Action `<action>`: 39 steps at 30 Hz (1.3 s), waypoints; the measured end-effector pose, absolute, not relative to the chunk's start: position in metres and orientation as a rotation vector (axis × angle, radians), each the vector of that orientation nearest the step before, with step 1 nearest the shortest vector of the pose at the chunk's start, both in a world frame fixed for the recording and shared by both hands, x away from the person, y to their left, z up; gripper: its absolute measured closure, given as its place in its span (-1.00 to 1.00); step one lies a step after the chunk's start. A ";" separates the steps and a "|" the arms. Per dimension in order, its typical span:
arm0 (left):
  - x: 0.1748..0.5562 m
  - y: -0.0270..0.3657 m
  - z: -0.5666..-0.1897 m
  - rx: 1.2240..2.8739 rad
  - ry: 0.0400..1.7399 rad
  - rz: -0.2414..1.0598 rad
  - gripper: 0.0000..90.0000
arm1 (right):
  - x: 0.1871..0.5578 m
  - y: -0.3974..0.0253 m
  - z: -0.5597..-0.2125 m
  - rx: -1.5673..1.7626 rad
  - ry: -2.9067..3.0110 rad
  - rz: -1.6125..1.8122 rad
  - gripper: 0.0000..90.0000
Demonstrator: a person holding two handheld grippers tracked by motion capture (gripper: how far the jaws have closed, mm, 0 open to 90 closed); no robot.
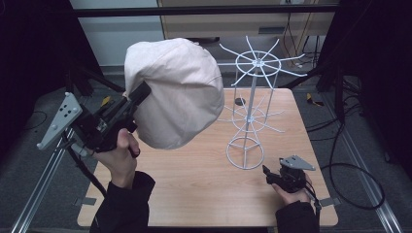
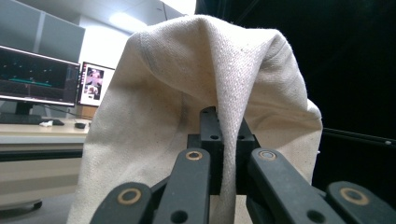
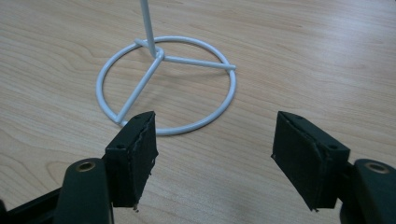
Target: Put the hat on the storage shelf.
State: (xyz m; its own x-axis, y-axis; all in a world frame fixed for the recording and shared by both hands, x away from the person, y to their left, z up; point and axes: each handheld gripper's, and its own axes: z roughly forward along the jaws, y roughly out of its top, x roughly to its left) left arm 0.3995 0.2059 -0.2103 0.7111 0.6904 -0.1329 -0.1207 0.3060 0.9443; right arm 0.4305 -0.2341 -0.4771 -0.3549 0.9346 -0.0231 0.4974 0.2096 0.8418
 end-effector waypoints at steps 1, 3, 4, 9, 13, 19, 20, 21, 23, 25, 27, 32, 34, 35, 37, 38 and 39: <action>0.399 0.205 -0.210 1.142 0.586 0.577 0.96 | 0.431 -0.234 -0.477 1.323 1.944 1.042 -0.32; 0.399 0.203 -0.209 1.140 0.581 0.571 0.95 | 0.431 -0.234 -0.477 1.324 1.944 1.042 -0.32; 0.399 0.201 -0.208 1.138 0.577 0.566 0.95 | 0.431 -0.234 -0.477 1.324 1.944 1.042 -0.32; 0.399 0.193 -0.206 1.140 0.560 0.554 0.95 | 0.431 -0.234 -0.477 1.322 1.945 1.042 -0.32; 0.399 0.185 -0.203 1.148 0.542 0.548 0.95 | 0.431 -0.234 -0.477 1.322 1.945 1.043 -0.32; 0.401 0.173 -0.201 1.162 0.530 0.535 0.95 | 0.431 -0.234 -0.477 1.322 1.943 1.044 -0.32; 0.402 0.170 -0.201 1.164 0.530 0.532 0.95 | 0.431 -0.234 -0.477 1.323 1.944 1.045 -0.32; 0.404 0.168 -0.201 1.168 0.529 0.532 0.95 | 0.431 -0.234 -0.477 1.323 1.944 1.047 -0.32; 0.407 0.163 -0.201 1.176 0.530 0.516 0.95 | 0.431 -0.234 -0.477 1.322 1.946 1.047 -0.32; 0.410 0.158 -0.202 1.184 0.528 0.512 0.95 | 0.431 -0.234 -0.478 1.322 1.945 1.047 -0.32; 0.412 0.154 -0.203 1.193 0.528 0.509 0.95 | 0.431 -0.235 -0.477 1.322 1.946 1.047 -0.32; 0.421 0.146 -0.209 1.217 0.529 0.493 0.95 | 0.431 -0.234 -0.478 1.320 1.949 1.051 -0.32; 0.425 0.144 -0.212 1.224 0.535 0.486 0.95 | 0.431 -0.234 -0.478 1.319 1.950 1.052 -0.32; 0.426 0.143 -0.214 1.228 0.538 0.482 0.95 | 0.431 -0.234 -0.478 1.320 1.949 1.052 -0.32; 0.429 0.143 -0.218 1.236 0.545 0.477 0.95 | 0.431 -0.234 -0.478 1.320 1.950 1.052 -0.32; 0.430 0.143 -0.219 1.241 0.549 0.477 0.95 | 0.431 -0.234 -0.478 1.320 1.950 1.051 -0.32; 0.432 0.143 -0.221 1.246 0.553 0.476 0.95 | 0.431 -0.234 -0.478 1.321 1.951 1.052 -0.32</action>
State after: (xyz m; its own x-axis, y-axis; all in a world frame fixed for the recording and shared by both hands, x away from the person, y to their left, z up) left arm 0.4317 0.1432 -0.2211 0.7768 0.6159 -0.1318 -0.0382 0.2550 0.9662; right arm 0.4309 -0.2338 -0.4779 -0.3625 0.9318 -0.0175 0.4974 0.2093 0.8419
